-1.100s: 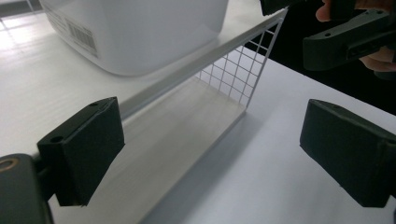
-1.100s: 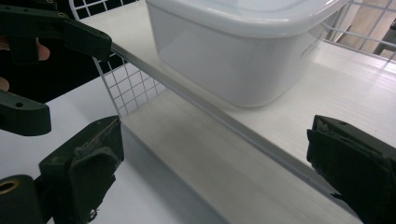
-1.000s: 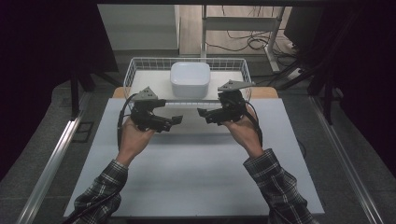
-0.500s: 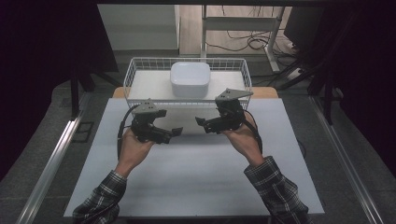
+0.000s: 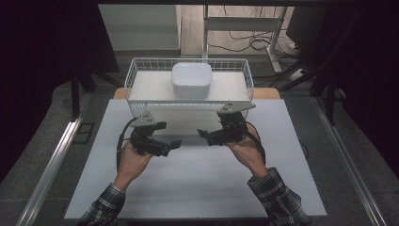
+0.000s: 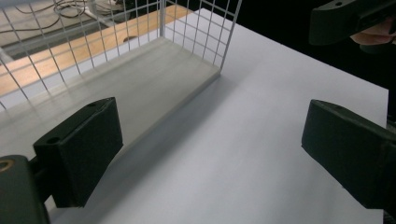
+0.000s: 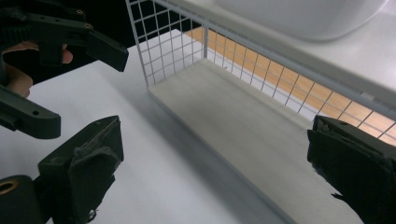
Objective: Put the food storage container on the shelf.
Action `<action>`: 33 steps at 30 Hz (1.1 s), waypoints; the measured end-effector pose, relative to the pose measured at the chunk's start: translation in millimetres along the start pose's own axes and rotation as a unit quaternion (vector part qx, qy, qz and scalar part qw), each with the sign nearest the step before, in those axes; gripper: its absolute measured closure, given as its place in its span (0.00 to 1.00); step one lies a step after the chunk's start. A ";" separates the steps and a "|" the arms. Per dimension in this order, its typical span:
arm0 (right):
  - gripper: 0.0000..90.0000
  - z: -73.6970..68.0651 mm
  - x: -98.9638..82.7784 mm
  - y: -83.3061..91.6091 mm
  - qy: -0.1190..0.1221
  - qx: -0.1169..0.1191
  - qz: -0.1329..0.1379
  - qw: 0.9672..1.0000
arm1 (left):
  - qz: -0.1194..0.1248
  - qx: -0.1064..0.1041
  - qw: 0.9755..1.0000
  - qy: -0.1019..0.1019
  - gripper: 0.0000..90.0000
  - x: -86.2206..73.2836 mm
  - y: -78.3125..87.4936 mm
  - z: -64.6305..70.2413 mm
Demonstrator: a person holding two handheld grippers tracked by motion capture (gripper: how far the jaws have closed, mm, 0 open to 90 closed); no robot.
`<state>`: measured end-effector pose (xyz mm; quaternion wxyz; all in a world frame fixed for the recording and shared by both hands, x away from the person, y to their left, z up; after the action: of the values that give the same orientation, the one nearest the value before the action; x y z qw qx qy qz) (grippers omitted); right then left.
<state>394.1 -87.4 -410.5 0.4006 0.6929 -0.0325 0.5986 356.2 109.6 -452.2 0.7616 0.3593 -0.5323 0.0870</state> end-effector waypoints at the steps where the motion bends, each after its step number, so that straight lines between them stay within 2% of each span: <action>1: 0.04 0.0 0.0 0.0 0.000 0.000 0.000 1.000 | 0.000 0.000 1.000 0.000 0.06 0.0 0.0 0.0; 5: 0.02 -2.1 -14.6 -0.8 0.001 -0.002 -0.007 1.000 | -0.006 0.000 1.000 0.005 0.05 -16.7 -2.5 1.4; 13: 0.00 -4.6 -36.2 1.2 -0.002 0.000 -0.011 1.000 | -0.015 0.003 1.000 0.010 0.05 -37.2 -3.7 1.5; 16: 0.00 -5.0 -48.1 5.8 0.008 -0.005 -0.018 1.000 | -0.019 0.004 1.000 0.011 0.05 -45.9 -0.5 2.9; 21: 0.00 -5.5 -59.1 11.9 -0.003 -0.003 -0.018 1.000 | -0.025 0.010 1.000 0.007 0.05 -53.9 4.4 6.7; 27: 0.00 -8.4 -72.2 17.2 -0.006 -0.004 -0.027 1.000 | -0.031 0.016 0.999 0.004 0.05 -63.7 11.4 10.1; 33: 0.00 -7.4 -93.0 28.5 -0.013 -0.014 -0.036 0.999 | -0.037 0.024 0.999 0.017 0.05 -82.9 23.6 10.7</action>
<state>347.1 -142.8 -475.6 0.4310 0.6959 -0.0206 0.5741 301.4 140.7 -512.1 0.7640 0.3959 -0.5036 0.0775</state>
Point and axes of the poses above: each handheld gripper's, and its own axes: y roughly backward along the jaws, x roughly out of its top, z roughly to its right, the point moved 6 cm from there along -y, roughly forward along the jaws, and after that the axes turned 1 degree about y, right-handed, at the moved point
